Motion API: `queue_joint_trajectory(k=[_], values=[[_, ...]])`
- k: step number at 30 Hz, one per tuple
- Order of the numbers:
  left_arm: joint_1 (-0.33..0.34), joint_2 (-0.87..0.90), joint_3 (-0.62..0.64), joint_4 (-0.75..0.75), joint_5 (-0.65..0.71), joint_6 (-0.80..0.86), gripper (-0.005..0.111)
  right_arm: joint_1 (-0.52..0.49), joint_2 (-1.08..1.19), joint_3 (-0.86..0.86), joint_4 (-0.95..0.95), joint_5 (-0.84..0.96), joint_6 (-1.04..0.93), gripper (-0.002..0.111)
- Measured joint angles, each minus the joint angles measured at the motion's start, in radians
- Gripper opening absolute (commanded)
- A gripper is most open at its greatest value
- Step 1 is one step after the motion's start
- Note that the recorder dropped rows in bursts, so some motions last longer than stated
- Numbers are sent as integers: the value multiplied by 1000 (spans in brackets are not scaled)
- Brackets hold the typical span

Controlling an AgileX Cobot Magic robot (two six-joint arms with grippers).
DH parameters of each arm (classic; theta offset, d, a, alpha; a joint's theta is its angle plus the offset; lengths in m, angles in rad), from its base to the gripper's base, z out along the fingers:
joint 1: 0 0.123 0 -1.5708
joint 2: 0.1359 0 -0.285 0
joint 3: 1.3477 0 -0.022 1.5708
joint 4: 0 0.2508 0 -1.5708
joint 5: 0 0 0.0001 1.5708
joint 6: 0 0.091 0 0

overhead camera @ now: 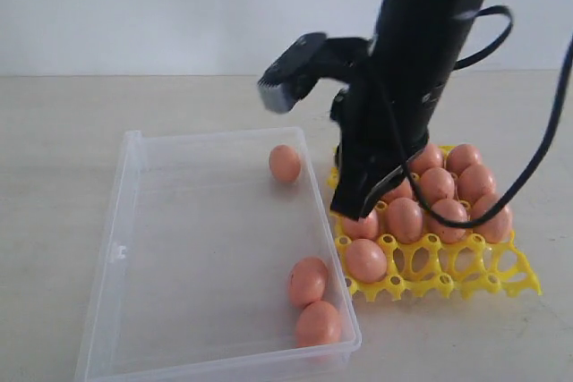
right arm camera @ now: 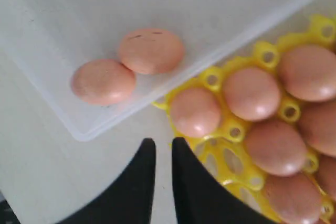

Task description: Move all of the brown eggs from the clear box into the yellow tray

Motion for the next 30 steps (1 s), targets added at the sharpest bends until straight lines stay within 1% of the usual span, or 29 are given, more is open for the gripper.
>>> queue_joint_trajectory(k=[2,3,4,5,9,13,17,22,30], values=[[0,0,0,0,0,0,4,52,45,0,0,0,-33,39],[0,0,0,0,0,0,4,71,65,0,-5,0,-41,45],[0,0,0,0,0,0,4,95,91,0,-10,0,-53,49],[0,0,0,0,0,0,4,118,115,0,-14,0,-67,50],[0,0,0,0,0,0,4,183,178,0,-44,-49,-110,50],[0,0,0,0,0,0,4,216,188,0,-92,-141,-209,50],[0,0,0,0,0,0,4,215,192,0,-159,-209,-270,50],[0,0,0,0,0,0,4,215,236,0,-290,-218,-274,50],[0,0,0,0,0,0,4,215,277,0,-311,-214,-300,50]])
